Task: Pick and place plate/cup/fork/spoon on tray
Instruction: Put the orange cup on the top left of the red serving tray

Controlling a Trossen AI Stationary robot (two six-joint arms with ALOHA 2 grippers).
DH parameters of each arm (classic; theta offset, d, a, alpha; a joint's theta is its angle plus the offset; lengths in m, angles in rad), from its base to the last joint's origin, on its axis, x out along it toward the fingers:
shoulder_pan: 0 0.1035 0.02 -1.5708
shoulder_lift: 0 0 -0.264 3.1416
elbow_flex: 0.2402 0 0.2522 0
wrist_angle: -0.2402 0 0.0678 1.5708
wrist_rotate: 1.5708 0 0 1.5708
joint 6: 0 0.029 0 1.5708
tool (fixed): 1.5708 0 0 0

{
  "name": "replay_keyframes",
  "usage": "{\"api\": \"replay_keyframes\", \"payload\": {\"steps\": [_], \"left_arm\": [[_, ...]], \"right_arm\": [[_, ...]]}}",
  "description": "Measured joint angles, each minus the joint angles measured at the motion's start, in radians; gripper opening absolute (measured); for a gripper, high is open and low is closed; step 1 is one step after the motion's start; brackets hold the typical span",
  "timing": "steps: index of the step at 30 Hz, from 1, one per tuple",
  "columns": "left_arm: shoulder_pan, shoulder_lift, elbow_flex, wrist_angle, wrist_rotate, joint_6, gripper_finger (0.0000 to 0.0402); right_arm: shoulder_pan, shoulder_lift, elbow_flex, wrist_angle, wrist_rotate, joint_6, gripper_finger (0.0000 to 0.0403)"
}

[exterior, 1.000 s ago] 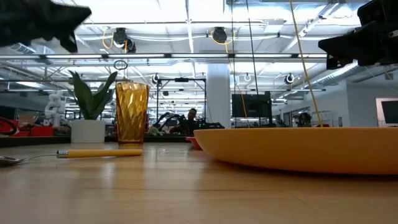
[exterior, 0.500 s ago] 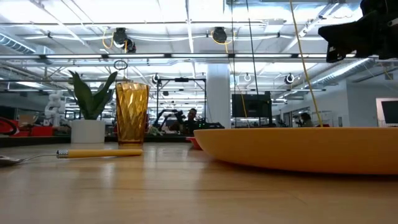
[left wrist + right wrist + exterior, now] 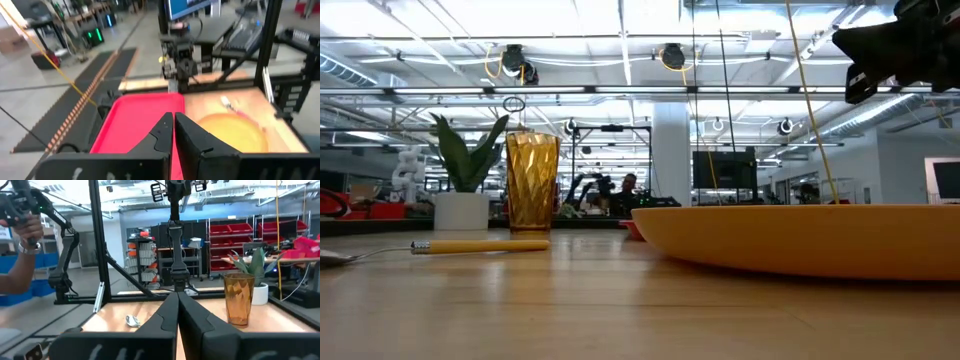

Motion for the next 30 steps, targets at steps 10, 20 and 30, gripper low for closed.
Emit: {"api": "replay_keyframes", "payload": {"steps": [10, 20, 30], "left_arm": [[0.0, 0.155, 0.111, -0.2, -0.002, 0.043, 0.0021], [0.0, 0.276, 0.111, -0.315, -0.176, 0.042, 0.0021], [0.0, 0.412, 0.111, -0.44, -0.164, -0.029, 0.0021]], "right_arm": [[0.0, 0.0, 0.0, 0.036, -0.001, 0.021, 0.0], [0.0, 0.025, 0.0, 0.039, -0.003, 0.074, 0.0], [0.0, 0.079, 0.0, 0.053, -0.003, 0.094, 0.0]]}}
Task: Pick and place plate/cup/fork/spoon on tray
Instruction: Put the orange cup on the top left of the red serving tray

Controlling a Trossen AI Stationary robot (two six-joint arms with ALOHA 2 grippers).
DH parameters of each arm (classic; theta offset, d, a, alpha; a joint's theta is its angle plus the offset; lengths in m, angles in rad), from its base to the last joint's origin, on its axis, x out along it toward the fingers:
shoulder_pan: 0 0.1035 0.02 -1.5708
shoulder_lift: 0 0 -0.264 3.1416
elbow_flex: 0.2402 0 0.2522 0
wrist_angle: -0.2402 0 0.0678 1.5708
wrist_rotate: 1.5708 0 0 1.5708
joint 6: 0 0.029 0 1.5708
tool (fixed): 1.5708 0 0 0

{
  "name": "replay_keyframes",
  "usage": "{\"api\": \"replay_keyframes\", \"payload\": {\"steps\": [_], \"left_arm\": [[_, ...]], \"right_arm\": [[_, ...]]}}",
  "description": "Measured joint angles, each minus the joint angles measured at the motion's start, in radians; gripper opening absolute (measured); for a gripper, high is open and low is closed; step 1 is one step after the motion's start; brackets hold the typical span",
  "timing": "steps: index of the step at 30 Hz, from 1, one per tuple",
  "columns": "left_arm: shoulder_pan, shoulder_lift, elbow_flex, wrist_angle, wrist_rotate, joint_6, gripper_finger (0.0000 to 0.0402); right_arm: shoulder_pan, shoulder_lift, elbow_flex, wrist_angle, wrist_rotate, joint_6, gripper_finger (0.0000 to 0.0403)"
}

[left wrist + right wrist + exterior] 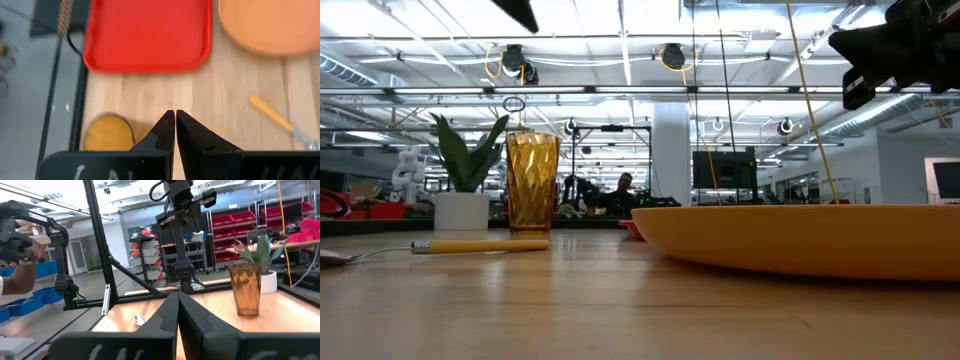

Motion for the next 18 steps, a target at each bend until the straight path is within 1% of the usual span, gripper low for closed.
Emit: {"api": "replay_keyframes", "payload": {"steps": [5, 10, 13, 18], "left_arm": [[-0.004, 0.066, -0.001, -0.055, 0.0, -0.048, 0.0022], [-0.015, 0.112, -0.001, -0.059, 0.0, -0.047, 0.0029], [-0.007, 0.125, -0.001, -0.059, -0.012, -0.041, 0.0056], [0.037, 0.124, -0.007, -0.053, -0.02, -0.016, 0.012]], "right_arm": [[0.0, 0.034, 0.0, 0.0, 0.0, 0.036, 0.0], [0.0, 0.065, 0.0, 0.031, 0.002, 0.054, 0.0], [0.0, 0.083, 0.0, 0.059, 0.002, 0.054, 0.0], [0.0, 0.111, 0.0, 0.068, 0.001, 0.054, 0.0]]}}
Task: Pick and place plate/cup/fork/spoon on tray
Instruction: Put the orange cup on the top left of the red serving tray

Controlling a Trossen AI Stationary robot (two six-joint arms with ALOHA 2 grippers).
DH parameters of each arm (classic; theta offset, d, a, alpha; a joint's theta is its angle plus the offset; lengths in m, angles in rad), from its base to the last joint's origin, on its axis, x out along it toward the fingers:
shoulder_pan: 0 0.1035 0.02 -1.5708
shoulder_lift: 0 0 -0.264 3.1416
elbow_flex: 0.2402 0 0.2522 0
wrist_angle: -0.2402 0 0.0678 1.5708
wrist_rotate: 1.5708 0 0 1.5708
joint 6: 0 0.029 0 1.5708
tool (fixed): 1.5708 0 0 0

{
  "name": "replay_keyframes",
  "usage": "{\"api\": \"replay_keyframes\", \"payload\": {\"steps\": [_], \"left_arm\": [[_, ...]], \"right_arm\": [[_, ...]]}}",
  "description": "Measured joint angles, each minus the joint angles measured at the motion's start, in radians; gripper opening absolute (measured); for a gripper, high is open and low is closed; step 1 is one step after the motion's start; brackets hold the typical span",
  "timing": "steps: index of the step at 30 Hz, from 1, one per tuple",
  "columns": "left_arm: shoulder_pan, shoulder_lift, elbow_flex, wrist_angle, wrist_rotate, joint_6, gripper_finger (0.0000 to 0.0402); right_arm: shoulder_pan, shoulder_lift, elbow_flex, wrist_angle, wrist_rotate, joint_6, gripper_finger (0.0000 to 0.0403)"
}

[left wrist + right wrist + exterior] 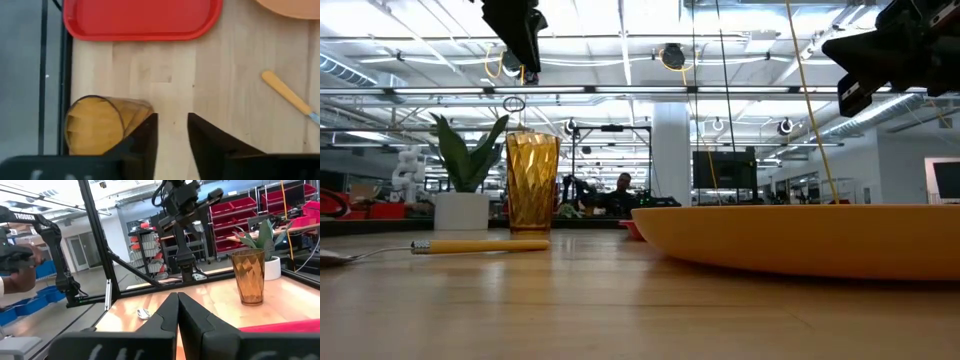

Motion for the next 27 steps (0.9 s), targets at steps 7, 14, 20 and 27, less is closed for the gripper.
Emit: {"api": "replay_keyframes", "payload": {"steps": [7, 14, 20, 27], "left_arm": [[0.081, 0.001, -0.098, 0.052, -0.001, 0.084, 0.0173], [0.136, 0.002, -0.212, 0.141, -0.001, 0.117, 0.0177], [0.181, 0.001, -0.262, 0.183, -0.109, 0.18, 0.0177], [0.237, 0.001, -0.29, 0.232, 0.0, 0.183, 0.0177]], "right_arm": [[0.0, 0.031, 0.0, 0.0, 0.0, 0.0, 0.0], [0.0, 0.042, 0.0, 0.0, 0.0, 0.0, 0.0], [0.0, 0.043, 0.0, 0.0, 0.0, -0.002, 0.0], [0.0, 0.042, 0.0, 0.0, -0.001, -0.001, 0.0]]}}
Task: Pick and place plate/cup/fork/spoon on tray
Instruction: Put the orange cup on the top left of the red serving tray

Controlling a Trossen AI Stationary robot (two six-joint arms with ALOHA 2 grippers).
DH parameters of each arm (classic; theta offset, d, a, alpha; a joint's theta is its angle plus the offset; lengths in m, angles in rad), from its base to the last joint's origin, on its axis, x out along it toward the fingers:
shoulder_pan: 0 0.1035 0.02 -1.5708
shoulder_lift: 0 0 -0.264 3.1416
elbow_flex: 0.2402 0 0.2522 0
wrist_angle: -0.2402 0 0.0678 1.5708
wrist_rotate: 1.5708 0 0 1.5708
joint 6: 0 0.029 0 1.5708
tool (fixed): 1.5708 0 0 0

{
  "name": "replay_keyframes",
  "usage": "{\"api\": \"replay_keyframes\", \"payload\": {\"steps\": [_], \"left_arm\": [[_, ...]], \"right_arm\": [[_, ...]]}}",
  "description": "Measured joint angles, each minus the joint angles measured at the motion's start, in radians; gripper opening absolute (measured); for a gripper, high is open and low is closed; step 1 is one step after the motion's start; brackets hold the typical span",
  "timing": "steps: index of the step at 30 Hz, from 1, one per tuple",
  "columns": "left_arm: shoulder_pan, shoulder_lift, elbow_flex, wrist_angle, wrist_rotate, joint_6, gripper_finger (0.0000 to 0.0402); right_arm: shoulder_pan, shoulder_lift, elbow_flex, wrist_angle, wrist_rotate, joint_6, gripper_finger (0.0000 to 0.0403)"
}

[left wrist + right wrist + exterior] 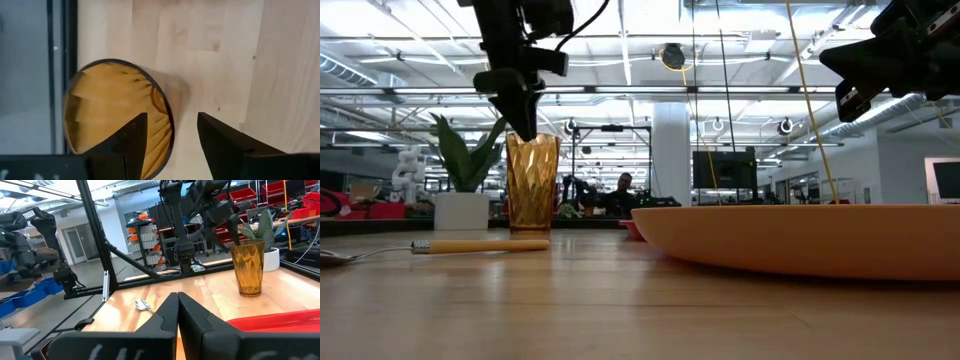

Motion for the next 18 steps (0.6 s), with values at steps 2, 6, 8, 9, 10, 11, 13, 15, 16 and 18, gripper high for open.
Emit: {"api": "replay_keyframes", "payload": {"steps": [2, 6, 8, 9, 10, 11, 13, 15, 16, 18], "left_arm": [[0.009, 0.001, -0.008, 0.002, 0.006, 0.012, 0.0176], [0.015, 0.018, -0.01, 0.002, 0.014, 0.027, 0.015], [0.016, 0.015, -0.01, 0.006, 0.014, 0.04, 0.0127], [0.017, 0.014, -0.01, 0.009, 0.019, 0.046, 0.0113], [0.017, 0.015, -0.01, 0.012, 0.025, 0.05, 0.0099], [0.016, 0.015, -0.01, 0.014, 0.028, 0.05, 0.0084], [0.013, 0.015, -0.01, 0.013, 0.029, 0.05, 0.005], [0.008, 0.015, -0.009, 0.011, 0.039, 0.051, 0.0019], [0.003, 0.015, -0.009, 0.011, 0.023, 0.056, 0.0012], [-0.007, 0.015, -0.009, 0.021, 0.028, 0.066, 0.0013]], "right_arm": [[0.0, 0.0, 0.0, 0.0, 0.0, 0.0, 0.0], [0.0, 0.0, 0.0, 0.0, 0.0, 0.0, 0.0], [0.0, 0.001, 0.0, 0.0, -0.001, 0.0, 0.0], [0.0, 0.002, 0.0, 0.0, -0.001, 0.0, 0.0], [0.0, 0.002, 0.0, 0.0, -0.001, 0.0, 0.0], [0.0, 0.004, 0.0, 0.0, -0.001, 0.0, 0.0], [0.0, 0.008, 0.0, -0.001, -0.001, 0.0, 0.0], [0.0, 0.014, 0.0, -0.001, -0.001, 0.001, 0.0], [0.0, 0.017, 0.0, -0.001, -0.001, 0.004, 0.0], [0.0, 0.02, 0.0, 0.001, -0.001, 0.017, 0.0]]}}
